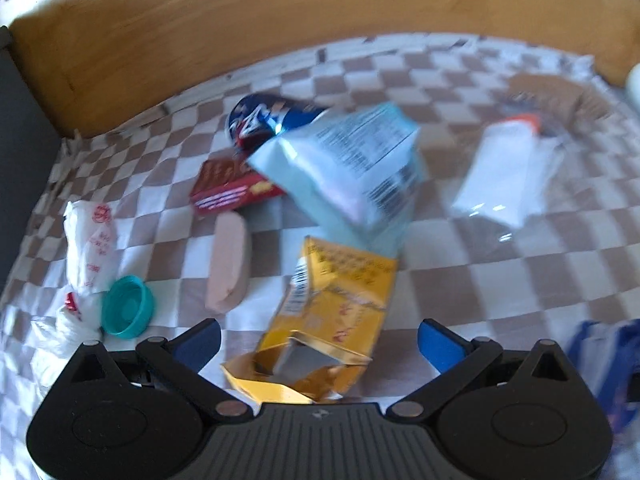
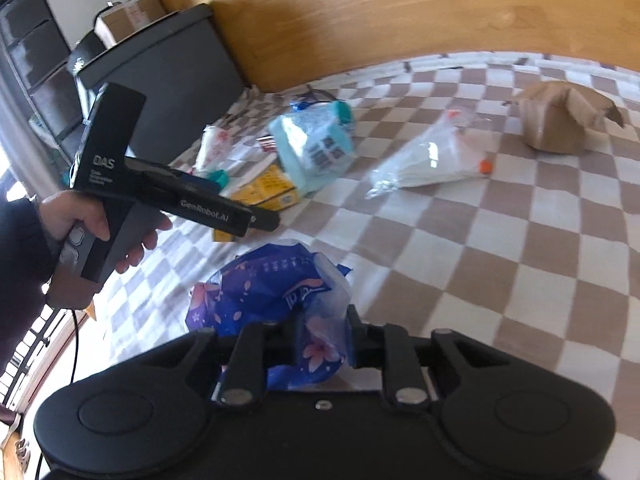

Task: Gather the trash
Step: 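Grasp the blue floral bag with right tool while left tool grasps the yellow cigarette box, then carry the blue bag and yellow box with both tools over the wastebasket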

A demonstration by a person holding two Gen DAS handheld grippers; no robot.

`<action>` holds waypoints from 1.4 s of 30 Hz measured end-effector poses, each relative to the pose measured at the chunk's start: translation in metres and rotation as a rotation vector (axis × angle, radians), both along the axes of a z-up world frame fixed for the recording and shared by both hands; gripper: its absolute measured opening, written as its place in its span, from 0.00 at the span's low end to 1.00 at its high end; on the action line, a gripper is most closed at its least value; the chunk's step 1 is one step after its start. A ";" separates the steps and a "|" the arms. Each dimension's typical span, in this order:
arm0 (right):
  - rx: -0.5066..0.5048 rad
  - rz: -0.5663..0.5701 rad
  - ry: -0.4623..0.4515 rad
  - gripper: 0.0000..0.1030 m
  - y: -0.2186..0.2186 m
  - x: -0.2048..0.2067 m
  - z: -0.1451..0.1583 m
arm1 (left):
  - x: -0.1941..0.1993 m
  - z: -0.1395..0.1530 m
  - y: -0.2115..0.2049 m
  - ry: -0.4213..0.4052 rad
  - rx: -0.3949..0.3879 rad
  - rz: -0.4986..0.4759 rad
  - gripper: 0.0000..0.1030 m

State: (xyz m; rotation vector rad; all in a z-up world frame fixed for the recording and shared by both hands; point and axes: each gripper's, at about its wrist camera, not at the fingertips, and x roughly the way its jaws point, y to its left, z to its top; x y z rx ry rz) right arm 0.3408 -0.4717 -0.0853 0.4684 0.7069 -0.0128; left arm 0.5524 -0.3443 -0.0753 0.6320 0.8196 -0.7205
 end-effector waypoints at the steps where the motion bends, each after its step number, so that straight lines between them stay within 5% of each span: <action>1: -0.001 -0.004 0.002 0.20 -0.001 0.000 0.000 | 0.002 -0.002 -0.001 0.006 0.009 0.010 0.98; 5: -0.007 -0.019 -0.001 0.20 -0.005 -0.003 0.001 | 0.008 -0.005 0.003 0.067 -0.014 0.065 0.91; 7: -0.009 -0.037 0.000 0.20 -0.008 -0.003 0.002 | 0.008 -0.004 0.008 0.074 -0.043 0.105 0.76; 13: -0.016 -0.120 -0.003 0.19 -0.016 -0.008 0.005 | -0.014 0.004 0.020 0.022 -0.138 0.226 0.56; 25: -0.063 -0.219 -0.079 0.19 -0.022 -0.020 0.021 | -0.083 0.035 0.057 -0.070 -0.318 0.355 0.52; 42: -0.138 -0.208 -0.210 0.19 0.020 -0.028 0.051 | -0.158 0.080 0.132 -0.220 -0.387 0.463 0.52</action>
